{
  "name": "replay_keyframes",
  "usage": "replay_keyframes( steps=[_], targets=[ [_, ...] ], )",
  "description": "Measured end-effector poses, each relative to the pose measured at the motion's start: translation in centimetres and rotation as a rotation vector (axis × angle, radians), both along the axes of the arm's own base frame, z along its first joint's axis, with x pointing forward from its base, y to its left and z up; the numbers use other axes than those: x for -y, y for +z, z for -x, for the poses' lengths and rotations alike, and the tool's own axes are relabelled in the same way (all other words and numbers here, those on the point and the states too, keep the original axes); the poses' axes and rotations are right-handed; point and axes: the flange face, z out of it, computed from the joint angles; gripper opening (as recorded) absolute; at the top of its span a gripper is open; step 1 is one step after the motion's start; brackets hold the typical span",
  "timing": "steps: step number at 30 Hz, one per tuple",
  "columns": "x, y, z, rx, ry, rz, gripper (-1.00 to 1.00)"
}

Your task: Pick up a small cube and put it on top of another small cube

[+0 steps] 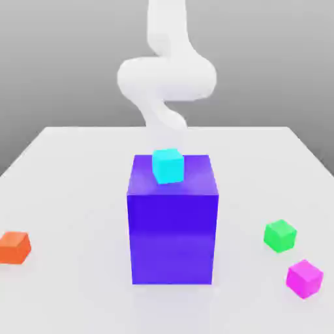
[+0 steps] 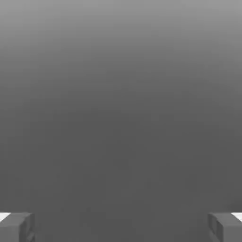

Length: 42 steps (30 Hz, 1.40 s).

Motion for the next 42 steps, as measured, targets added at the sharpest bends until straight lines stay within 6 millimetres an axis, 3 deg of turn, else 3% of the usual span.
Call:
replay_keyframes(
  steps=[7,14,17,22,28,32,33,39,42],
  targets=[
    [-6.7,-11.2,-6.6,-0.175,0.389,0.275,0.00],
    [-13.7,-23.4,-8.9,-0.319,0.824,0.490,0.00],
    [-16.6,-28.8,-8.6,-0.370,1.025,0.564,0.00],
    [-21.7,-37.7,-6.1,-0.431,1.390,0.662,0.00],
    [-25.3,-47.6,-1.6,-0.474,1.796,0.713,0.00],
    [-25.8,-52.8,-0.9,-0.474,1.846,0.714,0.00],
    [-25.8,-54.1,-0.9,-0.474,1.848,0.715,-1.00],
    [-25.7,-54.8,-0.8,-0.477,1.850,0.715,-1.00],
    [-25.8,-52.6,-0.9,-0.476,1.849,0.713,-1.00]
  ],
)
